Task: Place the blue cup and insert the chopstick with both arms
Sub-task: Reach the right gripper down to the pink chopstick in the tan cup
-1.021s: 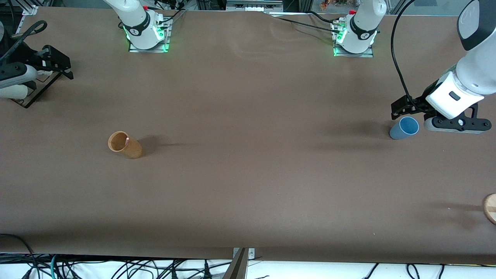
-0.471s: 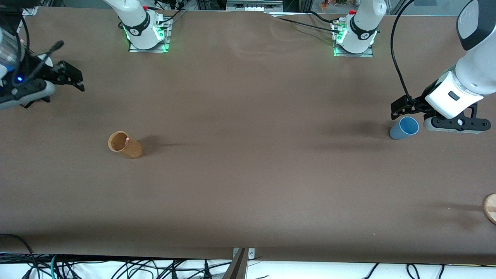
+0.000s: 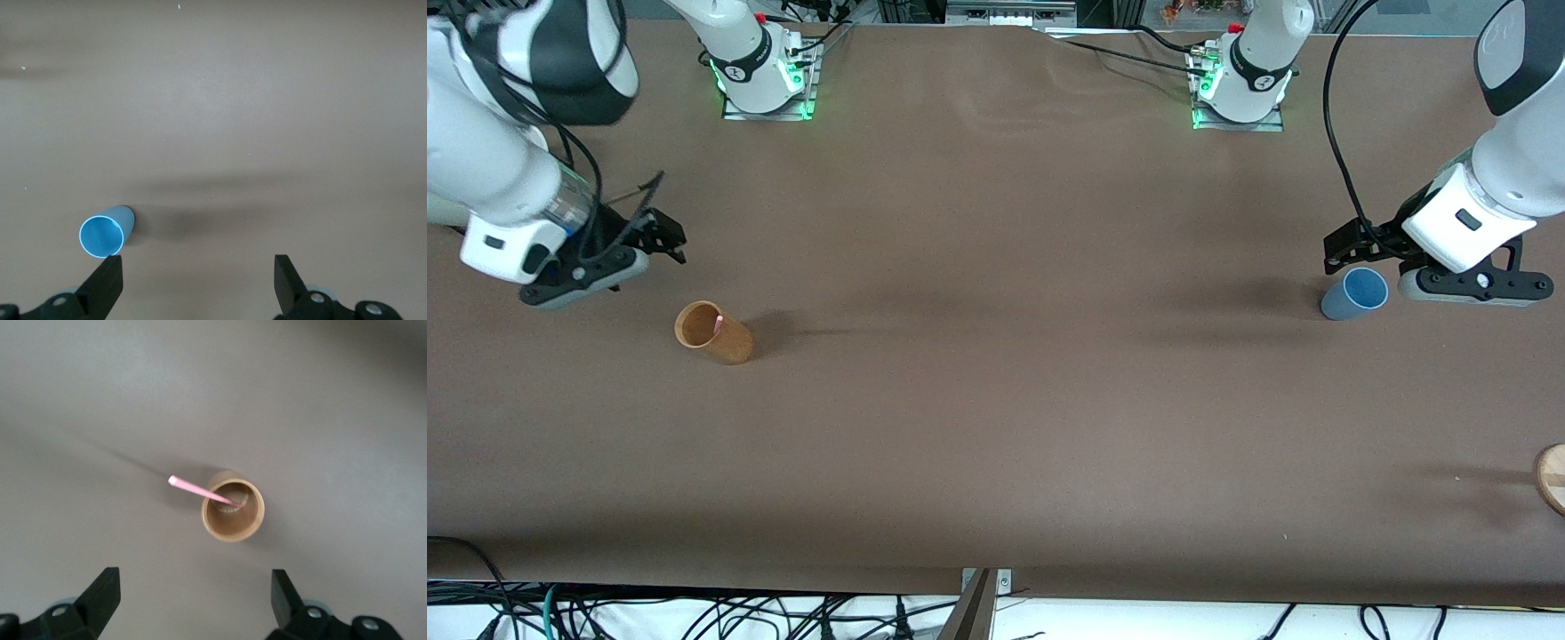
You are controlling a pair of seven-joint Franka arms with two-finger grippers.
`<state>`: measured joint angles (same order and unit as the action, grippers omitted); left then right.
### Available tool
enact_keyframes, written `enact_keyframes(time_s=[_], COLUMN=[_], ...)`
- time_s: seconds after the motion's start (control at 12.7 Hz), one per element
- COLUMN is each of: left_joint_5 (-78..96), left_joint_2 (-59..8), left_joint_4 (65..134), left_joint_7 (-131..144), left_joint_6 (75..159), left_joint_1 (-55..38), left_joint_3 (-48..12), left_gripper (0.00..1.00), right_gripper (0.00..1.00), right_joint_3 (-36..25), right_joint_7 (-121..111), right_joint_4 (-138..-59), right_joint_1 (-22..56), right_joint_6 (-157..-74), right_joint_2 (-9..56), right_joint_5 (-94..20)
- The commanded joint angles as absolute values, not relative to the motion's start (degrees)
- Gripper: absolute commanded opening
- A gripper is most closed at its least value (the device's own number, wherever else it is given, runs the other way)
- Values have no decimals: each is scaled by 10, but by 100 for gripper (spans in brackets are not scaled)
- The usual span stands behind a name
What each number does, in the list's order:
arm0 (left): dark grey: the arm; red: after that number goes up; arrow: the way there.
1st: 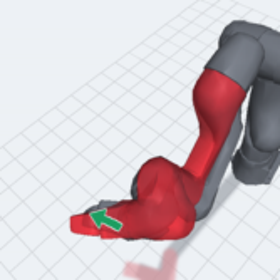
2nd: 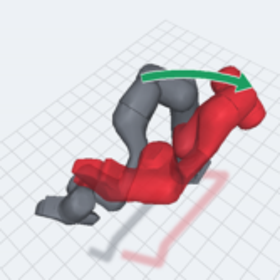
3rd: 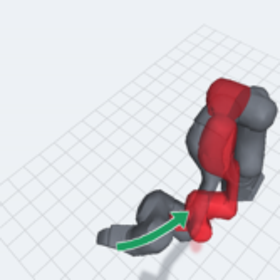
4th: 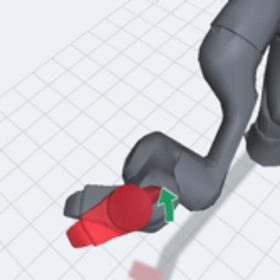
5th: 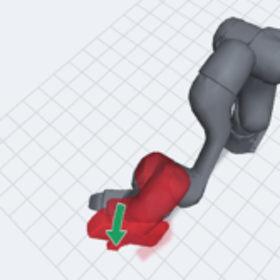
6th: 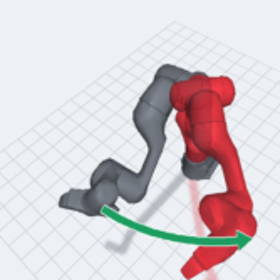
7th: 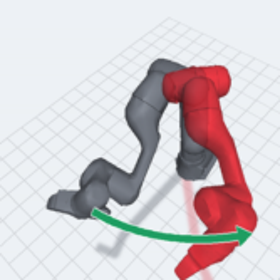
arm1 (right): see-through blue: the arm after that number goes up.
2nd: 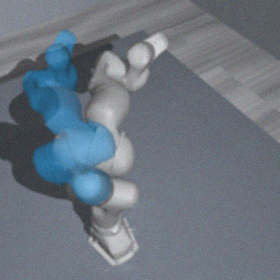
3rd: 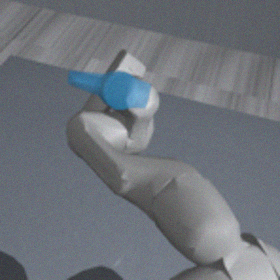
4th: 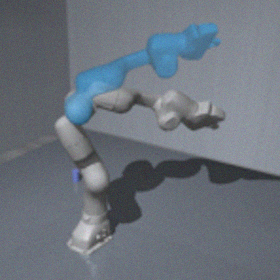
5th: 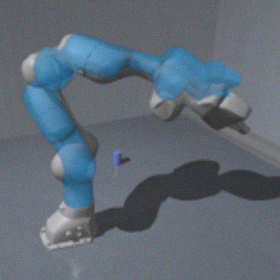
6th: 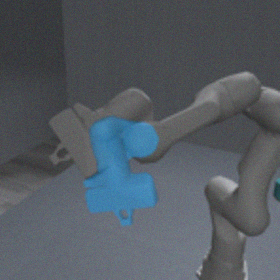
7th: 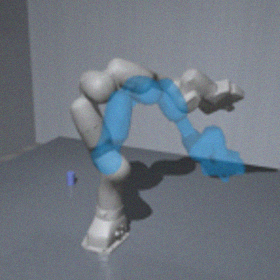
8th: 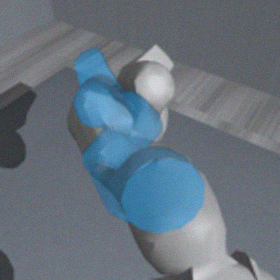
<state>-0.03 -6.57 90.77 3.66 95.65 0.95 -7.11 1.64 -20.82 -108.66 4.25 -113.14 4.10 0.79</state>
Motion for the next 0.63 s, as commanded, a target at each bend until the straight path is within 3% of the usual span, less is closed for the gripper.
enact_keyframes(time_s=[0.0,0.16,0.55], left_joint_5=[-12,-12,-64], left_joint_2=[-76,-79,-152], left_joint_4=[893,901,907], left_joint_7=[28,32,-46], left_joint_6=[945,945,941], left_joint_1=[8,16,89], left_joint_3=[-72,-69,-64], left_gripper=[100,100,100], right_gripper=[100,99,84], right_joint_3=[18,36,46], right_joint_7=[-221,-215,-214], right_joint_4=[-1096,-1095,-1087], right_joint_1=[40,40,40], right_joint_6=[-1182,-1232,-1269], right_joint_2=[79,114,151], right_joint_5=[9,9,13])
